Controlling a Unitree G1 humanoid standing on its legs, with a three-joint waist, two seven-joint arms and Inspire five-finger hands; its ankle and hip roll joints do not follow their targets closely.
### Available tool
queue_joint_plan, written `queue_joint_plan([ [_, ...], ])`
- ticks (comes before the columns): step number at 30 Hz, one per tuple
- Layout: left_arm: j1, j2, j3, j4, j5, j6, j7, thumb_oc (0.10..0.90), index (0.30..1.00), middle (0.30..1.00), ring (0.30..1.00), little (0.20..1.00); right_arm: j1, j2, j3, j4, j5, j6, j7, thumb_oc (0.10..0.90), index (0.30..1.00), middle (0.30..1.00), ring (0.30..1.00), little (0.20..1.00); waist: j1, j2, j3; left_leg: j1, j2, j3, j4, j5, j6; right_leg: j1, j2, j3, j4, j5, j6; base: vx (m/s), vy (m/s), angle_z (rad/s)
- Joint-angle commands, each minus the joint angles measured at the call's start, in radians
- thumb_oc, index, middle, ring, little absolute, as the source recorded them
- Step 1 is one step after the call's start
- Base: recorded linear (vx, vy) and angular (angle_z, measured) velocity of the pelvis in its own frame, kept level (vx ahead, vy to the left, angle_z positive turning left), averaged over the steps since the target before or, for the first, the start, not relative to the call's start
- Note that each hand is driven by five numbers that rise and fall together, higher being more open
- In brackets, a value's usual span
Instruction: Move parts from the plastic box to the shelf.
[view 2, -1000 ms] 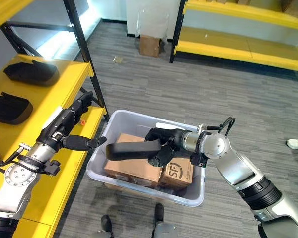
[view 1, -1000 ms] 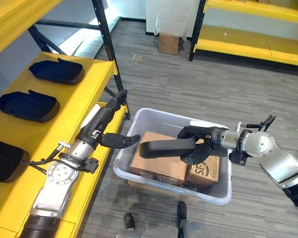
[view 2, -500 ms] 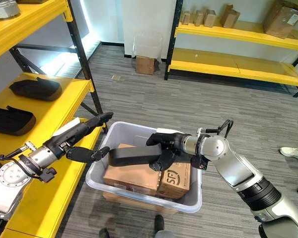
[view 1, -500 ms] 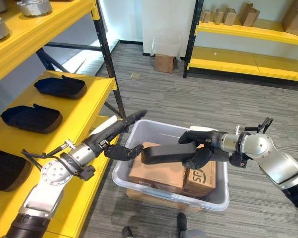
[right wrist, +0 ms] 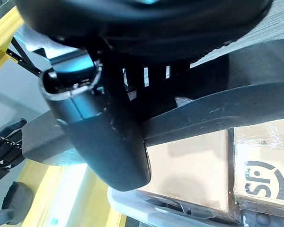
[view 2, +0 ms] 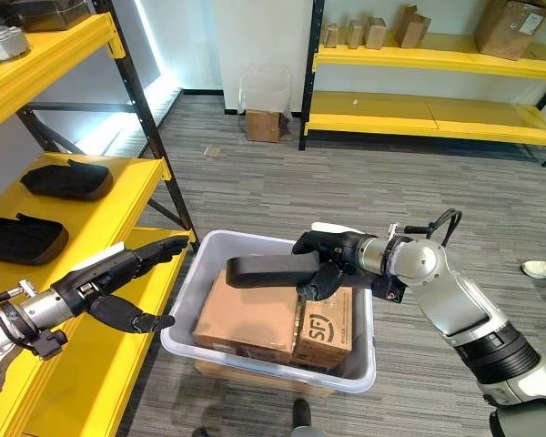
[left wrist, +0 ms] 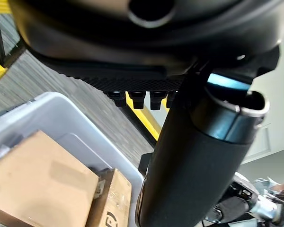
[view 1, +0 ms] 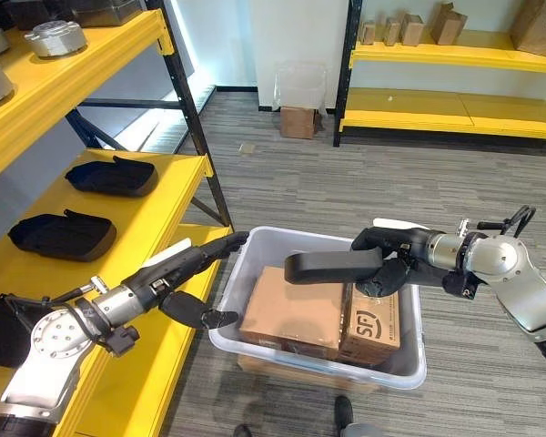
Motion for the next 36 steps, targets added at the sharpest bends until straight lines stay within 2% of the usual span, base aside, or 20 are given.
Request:
queue_joint_plan([
  [1,-0.12,0.008,0.019,-0.016,-0.083,-0.095,0.01,0.9,1.0,1.0,1.0,1.0,-0.119,0.022,-0.062,-0.064,0.021,-0.101,-0.035,0.4,0.3,0.3,0.3,0.3,0.006,-0.016,-0.077,0.014,0.076,-0.035,-0.009,-0.033,-0.027,0.061,-0.094,-0.049,0.005,-0.08,0.091,0.0,0.0,0.0],
  [9,-0.198,-0.04,-0.077,0.005,-0.044,-0.108,0.022,0.9,1.0,1.0,1.0,1.0,-0.205,0.107,0.028,-0.096,0.02,-0.053,-0.046,0.4,0.3,0.3,0.3,0.3,0.007,-0.017,-0.083,0.018,0.076,-0.034,-0.009,-0.036,-0.027,0.063,-0.089,-0.045,0.005,-0.081,0.087,0.0,-0.001,-0.02],
  [13,-0.22,-0.064,-0.102,0.0,-0.031,-0.101,0.03,0.9,1.0,1.0,1.0,1.0,-0.215,0.142,0.057,-0.101,-0.019,-0.053,-0.049,0.4,0.3,0.3,0.3,0.3,0.007,-0.017,-0.082,0.021,0.076,-0.034,-0.009,-0.039,-0.026,0.065,-0.089,-0.042,0.005,-0.082,0.086,0.0,0.0,0.0],
  [27,-0.269,-0.109,-0.157,0.02,-0.03,-0.069,0.013,0.9,1.0,1.0,1.0,1.0,-0.24,0.239,0.128,-0.065,-0.064,-0.122,-0.079,0.4,0.3,0.3,0.3,0.3,0.011,-0.01,-0.084,0.029,0.075,-0.035,-0.009,-0.046,-0.022,0.068,-0.09,-0.036,0.005,-0.087,0.084,0.0,0.0,0.0],
  [36,-0.258,-0.146,-0.203,0.02,-0.027,-0.036,-0.021,0.9,1.0,1.0,1.0,1.0,-0.253,0.279,0.127,-0.058,-0.118,-0.176,-0.123,0.4,0.3,0.3,0.3,0.3,0.016,-0.002,-0.084,0.032,0.074,-0.041,-0.009,-0.052,-0.02,0.071,-0.089,-0.035,0.005,-0.09,0.083,0.0,0.0,0.0],
])
